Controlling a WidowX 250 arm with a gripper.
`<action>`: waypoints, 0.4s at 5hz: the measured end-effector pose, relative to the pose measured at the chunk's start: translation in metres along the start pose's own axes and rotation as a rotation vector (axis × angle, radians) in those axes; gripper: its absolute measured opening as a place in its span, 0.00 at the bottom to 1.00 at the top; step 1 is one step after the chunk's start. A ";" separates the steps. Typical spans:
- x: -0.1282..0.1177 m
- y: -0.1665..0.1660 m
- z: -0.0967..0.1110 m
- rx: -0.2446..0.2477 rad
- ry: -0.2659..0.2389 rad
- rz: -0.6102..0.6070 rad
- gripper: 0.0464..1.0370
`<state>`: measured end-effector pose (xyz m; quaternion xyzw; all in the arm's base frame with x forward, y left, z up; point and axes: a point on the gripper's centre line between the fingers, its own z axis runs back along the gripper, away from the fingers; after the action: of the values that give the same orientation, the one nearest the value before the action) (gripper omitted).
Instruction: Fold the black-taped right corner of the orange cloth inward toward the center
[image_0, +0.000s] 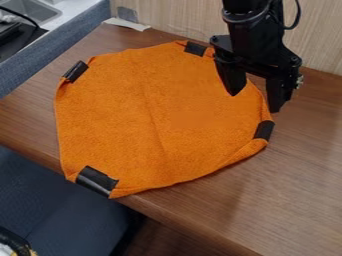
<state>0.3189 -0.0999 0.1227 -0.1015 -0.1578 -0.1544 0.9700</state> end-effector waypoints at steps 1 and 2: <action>-0.005 0.001 -0.011 -0.005 0.036 0.010 0.96; -0.006 0.003 -0.040 -0.033 0.121 0.027 0.96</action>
<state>0.3254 -0.1053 0.0834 -0.1099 -0.0948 -0.1496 0.9780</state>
